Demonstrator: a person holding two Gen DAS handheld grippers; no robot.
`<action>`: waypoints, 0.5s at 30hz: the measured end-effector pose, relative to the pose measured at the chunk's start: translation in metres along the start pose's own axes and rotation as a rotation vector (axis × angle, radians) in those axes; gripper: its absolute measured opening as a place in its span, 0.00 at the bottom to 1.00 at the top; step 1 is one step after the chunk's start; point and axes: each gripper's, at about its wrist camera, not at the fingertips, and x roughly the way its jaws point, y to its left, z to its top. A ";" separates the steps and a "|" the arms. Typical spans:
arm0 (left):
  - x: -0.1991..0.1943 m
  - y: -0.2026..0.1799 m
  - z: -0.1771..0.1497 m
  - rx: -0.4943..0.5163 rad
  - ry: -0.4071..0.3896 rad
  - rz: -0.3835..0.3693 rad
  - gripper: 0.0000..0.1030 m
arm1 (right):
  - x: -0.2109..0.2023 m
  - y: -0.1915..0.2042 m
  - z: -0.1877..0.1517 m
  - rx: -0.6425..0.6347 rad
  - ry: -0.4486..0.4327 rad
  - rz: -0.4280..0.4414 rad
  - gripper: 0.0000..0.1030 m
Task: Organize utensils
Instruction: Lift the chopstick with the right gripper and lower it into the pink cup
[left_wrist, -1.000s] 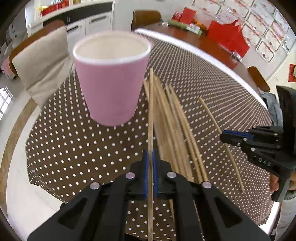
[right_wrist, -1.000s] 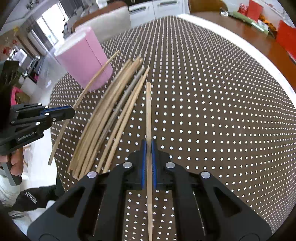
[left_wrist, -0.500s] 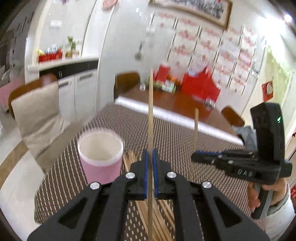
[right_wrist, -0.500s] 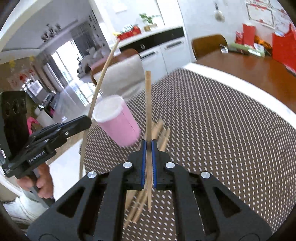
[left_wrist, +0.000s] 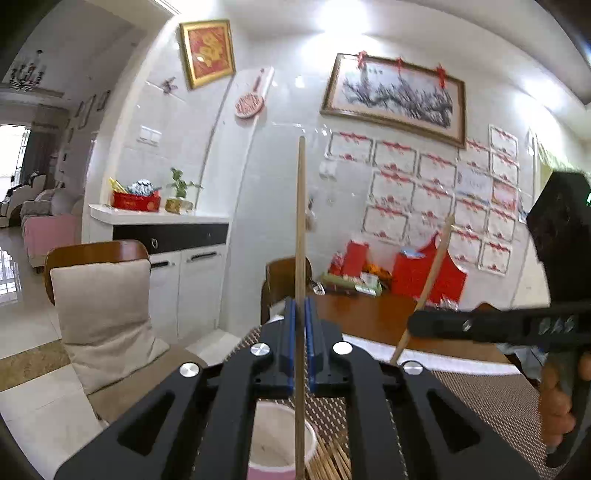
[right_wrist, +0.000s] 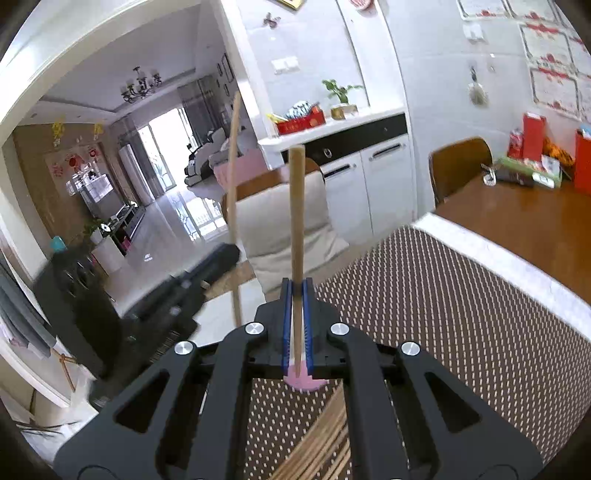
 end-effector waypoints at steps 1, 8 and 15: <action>0.002 0.002 0.000 0.001 -0.017 0.011 0.05 | 0.001 0.003 0.007 -0.008 -0.007 0.003 0.06; 0.027 0.014 -0.004 -0.020 -0.045 0.050 0.05 | 0.004 0.015 0.025 -0.040 -0.041 0.006 0.06; 0.037 0.018 -0.027 -0.009 -0.035 0.074 0.05 | 0.036 0.020 0.010 -0.051 0.026 -0.005 0.06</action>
